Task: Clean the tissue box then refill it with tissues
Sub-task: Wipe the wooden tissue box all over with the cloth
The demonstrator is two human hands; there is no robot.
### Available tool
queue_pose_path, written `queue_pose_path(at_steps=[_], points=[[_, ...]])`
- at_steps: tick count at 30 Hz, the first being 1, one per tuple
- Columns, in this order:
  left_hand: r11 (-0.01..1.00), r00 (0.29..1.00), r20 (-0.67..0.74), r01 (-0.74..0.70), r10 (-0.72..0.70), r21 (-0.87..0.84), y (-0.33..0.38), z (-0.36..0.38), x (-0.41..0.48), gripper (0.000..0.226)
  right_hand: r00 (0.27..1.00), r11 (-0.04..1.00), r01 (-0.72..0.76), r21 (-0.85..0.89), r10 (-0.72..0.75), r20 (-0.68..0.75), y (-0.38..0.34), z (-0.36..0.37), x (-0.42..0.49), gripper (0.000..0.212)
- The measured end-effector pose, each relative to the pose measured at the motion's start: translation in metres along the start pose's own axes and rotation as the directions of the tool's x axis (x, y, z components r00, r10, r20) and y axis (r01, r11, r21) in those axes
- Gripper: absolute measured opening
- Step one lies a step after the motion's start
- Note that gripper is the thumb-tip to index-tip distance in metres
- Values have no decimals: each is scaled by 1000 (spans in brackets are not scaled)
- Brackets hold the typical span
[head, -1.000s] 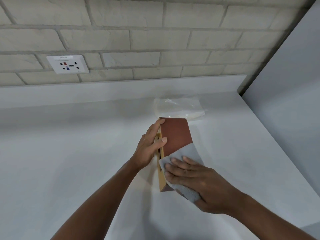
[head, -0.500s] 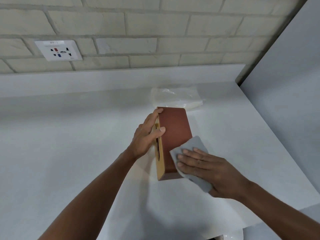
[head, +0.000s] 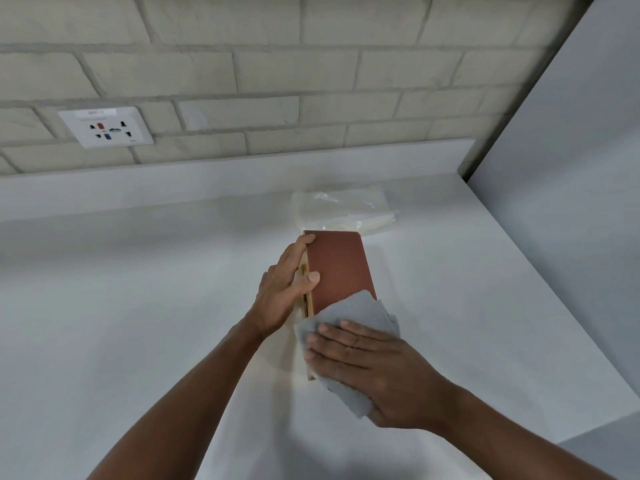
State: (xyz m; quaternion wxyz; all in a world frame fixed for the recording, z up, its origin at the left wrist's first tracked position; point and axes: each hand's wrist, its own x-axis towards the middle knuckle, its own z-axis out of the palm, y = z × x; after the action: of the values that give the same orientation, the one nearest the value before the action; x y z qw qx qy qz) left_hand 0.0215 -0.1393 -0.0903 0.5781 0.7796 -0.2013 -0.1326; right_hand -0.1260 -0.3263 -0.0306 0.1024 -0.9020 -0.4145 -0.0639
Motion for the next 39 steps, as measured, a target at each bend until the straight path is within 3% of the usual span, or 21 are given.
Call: queue_pose_path(at_steps=[5,11,17,22,24,27,33,39], points=[[1000,1000,-18,1,-1,9,5,-1,-4,61,979,968,-154,196,177,-103,37,-10,-28,59],[1000,1000,-21,-4,4,-1,8,-2,-4,60,913,910,-366,197,392,-112,62,-12,12,48],[1000,1000,-24,1,0,4,4,1,-2,65,962,960,-270,73,271,-17,35,-16,-9,57],[1000,1000,3,8,-8,8,2,-1,-1,69,907,908,-418,23,418,-46,44,-18,24,53],[1000,1000,7,8,-9,11,2,-2,0,74,918,919,-394,3,394,-30,35,-19,15,56],[1000,1000,-2,3,-3,2,3,0,-1,68,937,937,-349,33,350,-14,23,-21,-9,55],[1000,1000,12,-1,1,22,4,-2,-2,64,883,882,-465,80,468,-28,40,-15,31,56],[1000,1000,2,-20,20,-4,9,-1,-4,62,930,927,-366,81,365,30,31,-17,-19,61]])
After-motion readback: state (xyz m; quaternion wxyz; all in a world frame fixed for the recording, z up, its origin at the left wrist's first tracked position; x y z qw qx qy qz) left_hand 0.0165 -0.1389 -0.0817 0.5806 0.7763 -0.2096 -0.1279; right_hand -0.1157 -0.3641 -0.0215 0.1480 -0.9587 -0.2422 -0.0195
